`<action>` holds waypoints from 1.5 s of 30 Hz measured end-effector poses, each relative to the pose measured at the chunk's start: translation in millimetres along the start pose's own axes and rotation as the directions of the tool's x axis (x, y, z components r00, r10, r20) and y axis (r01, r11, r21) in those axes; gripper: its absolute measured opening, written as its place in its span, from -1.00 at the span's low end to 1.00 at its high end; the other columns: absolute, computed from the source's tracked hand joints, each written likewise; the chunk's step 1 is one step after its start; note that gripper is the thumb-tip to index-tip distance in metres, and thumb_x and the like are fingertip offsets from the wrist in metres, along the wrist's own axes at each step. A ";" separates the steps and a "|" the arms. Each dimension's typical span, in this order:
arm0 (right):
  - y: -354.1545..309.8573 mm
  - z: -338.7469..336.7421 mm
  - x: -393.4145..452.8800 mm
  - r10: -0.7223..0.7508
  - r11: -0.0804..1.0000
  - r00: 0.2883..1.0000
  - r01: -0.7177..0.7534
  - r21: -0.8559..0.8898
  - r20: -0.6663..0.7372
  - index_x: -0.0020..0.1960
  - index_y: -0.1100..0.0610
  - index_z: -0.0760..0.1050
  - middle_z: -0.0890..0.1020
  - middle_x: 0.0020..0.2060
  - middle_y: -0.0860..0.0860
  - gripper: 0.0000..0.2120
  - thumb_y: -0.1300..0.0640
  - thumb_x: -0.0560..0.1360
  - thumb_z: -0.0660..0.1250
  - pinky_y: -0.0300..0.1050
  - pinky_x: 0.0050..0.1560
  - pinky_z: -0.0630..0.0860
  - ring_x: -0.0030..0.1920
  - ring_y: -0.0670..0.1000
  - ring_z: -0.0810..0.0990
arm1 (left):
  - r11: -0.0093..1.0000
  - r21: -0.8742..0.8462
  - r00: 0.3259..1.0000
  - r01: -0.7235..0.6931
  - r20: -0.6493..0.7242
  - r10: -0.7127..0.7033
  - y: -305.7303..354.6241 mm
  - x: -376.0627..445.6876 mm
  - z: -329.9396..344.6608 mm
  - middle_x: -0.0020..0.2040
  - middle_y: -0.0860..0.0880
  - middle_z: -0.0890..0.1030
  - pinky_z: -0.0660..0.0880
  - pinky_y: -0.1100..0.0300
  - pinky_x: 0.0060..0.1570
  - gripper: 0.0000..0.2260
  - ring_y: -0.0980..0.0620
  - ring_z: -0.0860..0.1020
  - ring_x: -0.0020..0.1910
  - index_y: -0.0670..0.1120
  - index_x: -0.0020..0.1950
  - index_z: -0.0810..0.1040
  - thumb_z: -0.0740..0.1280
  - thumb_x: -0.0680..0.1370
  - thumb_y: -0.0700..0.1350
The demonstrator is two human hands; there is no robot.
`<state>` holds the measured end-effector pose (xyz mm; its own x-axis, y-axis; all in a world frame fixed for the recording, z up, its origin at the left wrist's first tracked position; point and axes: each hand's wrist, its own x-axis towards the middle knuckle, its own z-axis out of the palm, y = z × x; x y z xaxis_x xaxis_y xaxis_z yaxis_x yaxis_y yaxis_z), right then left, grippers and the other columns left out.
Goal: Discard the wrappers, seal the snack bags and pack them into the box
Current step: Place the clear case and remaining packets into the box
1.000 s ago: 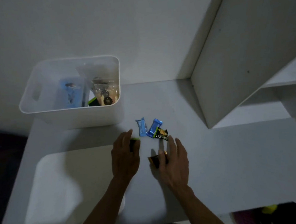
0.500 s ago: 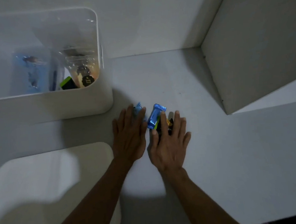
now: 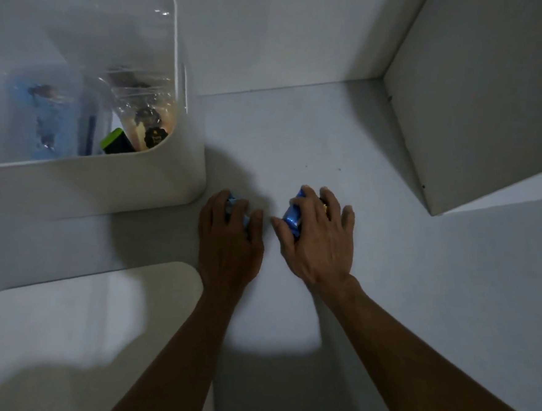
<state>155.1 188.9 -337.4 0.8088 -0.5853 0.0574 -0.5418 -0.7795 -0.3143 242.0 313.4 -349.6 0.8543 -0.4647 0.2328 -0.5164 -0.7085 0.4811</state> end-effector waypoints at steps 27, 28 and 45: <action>-8.1 -30.9 -47.0 0.024 0.962 0.999 -0.013 0.271 -0.038 0.43 0.12 0.40 0.57 0.07 0.08 -0.38 -0.27 0.54 0.19 -0.17 -0.24 0.47 -0.13 0.04 0.61 | 0.951 -0.267 0.947 0.154 -0.235 -0.219 40.0 -36.7 -26.8 -0.01 -0.22 0.66 0.36 0.30 0.09 -0.73 -0.22 0.61 -0.02 -0.29 0.10 0.62 0.43 0.45 -0.19; -9.9 -37.4 -50.3 0.036 0.956 0.999 -0.028 0.292 -0.022 0.44 0.12 0.39 0.57 0.09 0.08 -0.35 -0.28 0.52 0.16 -0.16 -0.21 0.46 -0.10 0.05 0.61 | 0.945 -0.281 0.939 0.169 -0.246 -0.241 45.7 -38.6 -36.5 -0.01 -0.22 0.66 0.34 0.33 0.09 -0.72 -0.21 0.62 -0.02 -0.29 0.10 0.62 0.43 0.44 -0.19; -206.7 -206.3 57.9 -0.071 0.851 0.964 0.192 0.489 -0.255 0.44 0.04 0.36 0.56 0.19 0.04 -0.43 -0.23 0.54 0.26 0.00 0.08 0.54 0.12 0.04 0.57 | 0.887 -0.452 0.783 0.095 -0.516 -0.347 47.0 88.0 -281.3 0.11 -0.13 0.65 0.53 0.05 0.19 -0.73 -0.06 0.61 0.08 -0.20 0.18 0.62 0.45 0.51 -0.16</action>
<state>266.8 270.2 -73.7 0.7602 -0.5658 0.3193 -0.1936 -0.6664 -0.7200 309.4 388.6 -68.7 0.8783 0.1558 0.4519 -0.3507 -0.4324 0.8307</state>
